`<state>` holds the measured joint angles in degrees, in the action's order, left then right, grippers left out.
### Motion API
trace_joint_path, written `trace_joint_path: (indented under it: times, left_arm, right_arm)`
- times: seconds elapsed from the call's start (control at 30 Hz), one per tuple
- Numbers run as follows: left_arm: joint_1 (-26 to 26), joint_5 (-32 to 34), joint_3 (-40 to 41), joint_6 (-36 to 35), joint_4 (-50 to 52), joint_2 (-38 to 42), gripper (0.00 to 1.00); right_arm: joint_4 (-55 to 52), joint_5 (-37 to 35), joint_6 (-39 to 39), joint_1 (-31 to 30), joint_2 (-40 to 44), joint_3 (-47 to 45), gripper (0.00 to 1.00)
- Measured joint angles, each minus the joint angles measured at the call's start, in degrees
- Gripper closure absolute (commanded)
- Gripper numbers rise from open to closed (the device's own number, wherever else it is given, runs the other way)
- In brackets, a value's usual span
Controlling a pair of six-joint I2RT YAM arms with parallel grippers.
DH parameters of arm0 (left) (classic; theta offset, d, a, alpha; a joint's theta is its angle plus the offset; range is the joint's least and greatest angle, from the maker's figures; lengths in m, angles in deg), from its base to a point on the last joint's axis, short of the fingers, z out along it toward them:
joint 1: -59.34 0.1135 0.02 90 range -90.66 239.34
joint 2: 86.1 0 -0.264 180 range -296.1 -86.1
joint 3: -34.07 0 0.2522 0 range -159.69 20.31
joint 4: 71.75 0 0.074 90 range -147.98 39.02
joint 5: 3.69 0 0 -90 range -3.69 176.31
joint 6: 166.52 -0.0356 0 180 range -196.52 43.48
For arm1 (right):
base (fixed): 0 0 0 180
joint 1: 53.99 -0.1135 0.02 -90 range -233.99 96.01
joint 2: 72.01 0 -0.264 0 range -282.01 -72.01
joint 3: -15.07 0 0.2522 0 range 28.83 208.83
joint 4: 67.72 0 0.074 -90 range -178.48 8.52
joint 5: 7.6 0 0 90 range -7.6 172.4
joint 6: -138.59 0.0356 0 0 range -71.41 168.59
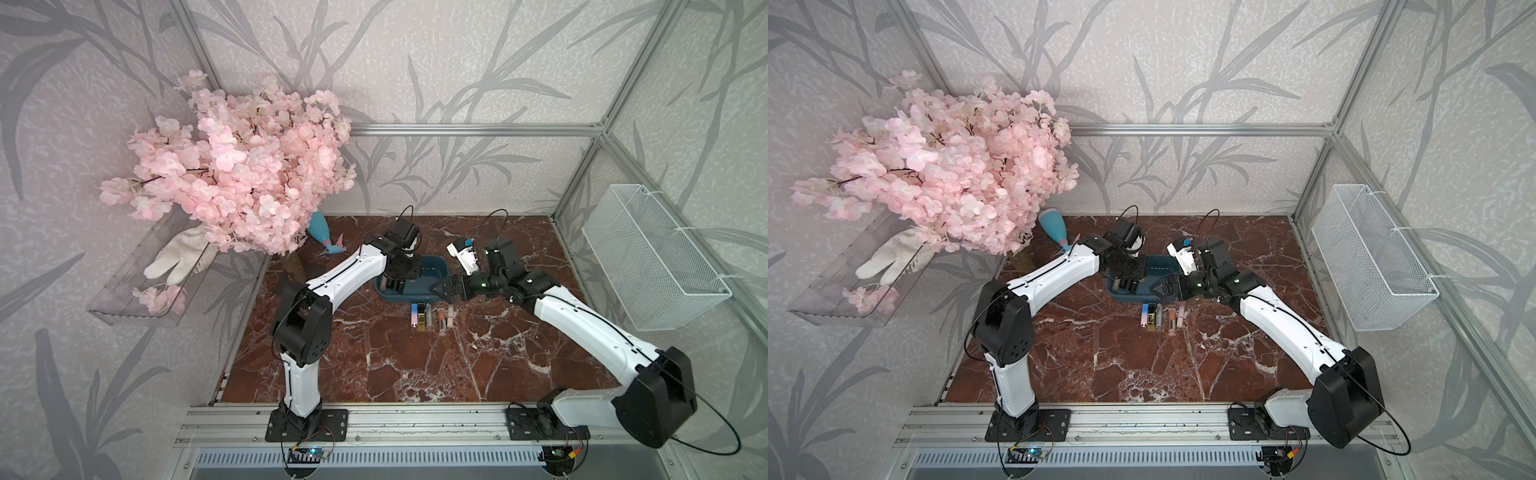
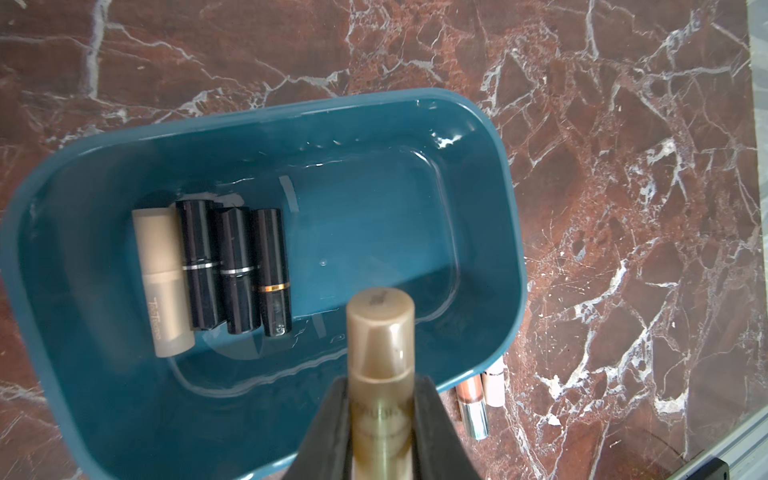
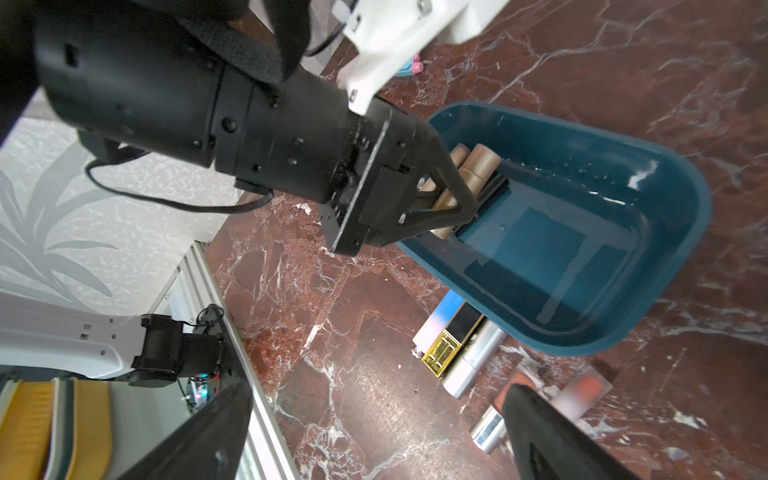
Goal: Put the lipstick into the storage box
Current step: Place the lipstick in the storage box.
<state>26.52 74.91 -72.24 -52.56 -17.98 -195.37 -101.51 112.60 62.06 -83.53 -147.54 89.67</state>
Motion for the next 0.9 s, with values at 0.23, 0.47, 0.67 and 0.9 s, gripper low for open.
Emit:
trace_joint_path:
  times: [0.23, 0.47, 0.67, 0.9]
  left_arm:
    - [0.42, -1.14, -2.64, -0.24, 0.5, -4.0, 0.76]
    - [0.76, -1.88, -4.74, -0.55, 0.96, -7.74, 0.76]
    - [1.09, -2.01, -5.68, -1.11, 1.55, -10.14, 0.77]
    - [1.33, -1.36, -7.3, -2.64, 2.6, -12.76, 0.77]
  right_arm:
    - [0.07, -1.38, -6.91, 0.0, 1.92, -1.22, 0.01]
    - [0.61, -1.9, -14.43, -0.07, 3.61, -5.33, 0.01]
    - [0.96, -2.34, -20.72, -0.22, 4.68, -7.02, 0.01]
    - [1.31, -2.29, -24.26, -0.22, 4.46, -7.15, 0.01]
